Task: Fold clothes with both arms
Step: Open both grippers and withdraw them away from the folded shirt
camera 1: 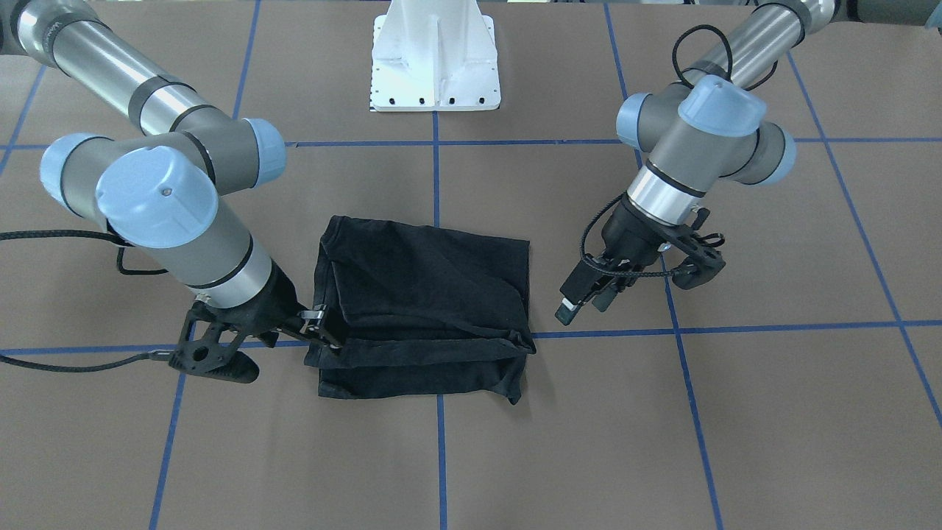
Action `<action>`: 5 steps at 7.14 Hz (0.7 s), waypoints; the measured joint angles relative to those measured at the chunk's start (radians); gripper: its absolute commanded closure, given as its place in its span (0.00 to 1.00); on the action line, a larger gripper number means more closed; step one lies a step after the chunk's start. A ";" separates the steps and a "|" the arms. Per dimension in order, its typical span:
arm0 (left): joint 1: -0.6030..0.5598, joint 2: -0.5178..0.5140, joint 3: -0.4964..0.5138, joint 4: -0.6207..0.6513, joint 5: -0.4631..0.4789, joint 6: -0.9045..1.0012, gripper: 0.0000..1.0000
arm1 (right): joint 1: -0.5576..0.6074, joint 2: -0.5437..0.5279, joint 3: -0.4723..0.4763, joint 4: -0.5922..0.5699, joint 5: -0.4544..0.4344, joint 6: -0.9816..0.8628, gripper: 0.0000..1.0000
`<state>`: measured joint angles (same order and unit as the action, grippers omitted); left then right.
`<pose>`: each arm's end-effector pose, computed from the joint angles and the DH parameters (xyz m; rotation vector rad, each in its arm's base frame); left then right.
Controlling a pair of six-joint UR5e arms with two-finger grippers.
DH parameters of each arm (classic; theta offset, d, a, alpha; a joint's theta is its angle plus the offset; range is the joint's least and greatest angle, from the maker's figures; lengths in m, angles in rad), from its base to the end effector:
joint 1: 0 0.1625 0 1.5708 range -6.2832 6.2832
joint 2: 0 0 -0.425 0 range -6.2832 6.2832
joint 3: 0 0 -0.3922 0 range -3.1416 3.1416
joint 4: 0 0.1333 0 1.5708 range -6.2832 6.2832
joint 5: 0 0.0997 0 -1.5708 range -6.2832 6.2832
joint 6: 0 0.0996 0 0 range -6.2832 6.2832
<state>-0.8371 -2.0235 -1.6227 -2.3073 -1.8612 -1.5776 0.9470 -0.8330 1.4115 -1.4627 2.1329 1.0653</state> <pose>0.3586 -0.5542 0.2916 0.2698 1.2455 -0.5488 -0.3699 -0.6514 0.2645 0.0403 -0.8583 0.2212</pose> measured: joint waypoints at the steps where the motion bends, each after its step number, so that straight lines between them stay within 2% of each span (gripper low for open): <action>1: -0.032 0.058 -0.068 0.050 -0.005 0.141 0.01 | 0.050 -0.040 0.038 -0.079 0.004 -0.140 0.00; 3: -0.087 0.170 -0.140 0.101 0.020 0.304 0.01 | 0.150 -0.182 0.126 -0.114 0.021 -0.362 0.00; 5: -0.138 0.267 -0.167 0.101 0.032 0.432 0.00 | 0.208 -0.281 0.169 -0.099 0.023 -0.432 0.00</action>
<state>-0.9750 -1.7561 -1.7894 -2.2064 -1.8293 -1.1454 1.1554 -1.1143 1.5807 -1.5614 2.1556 0.6333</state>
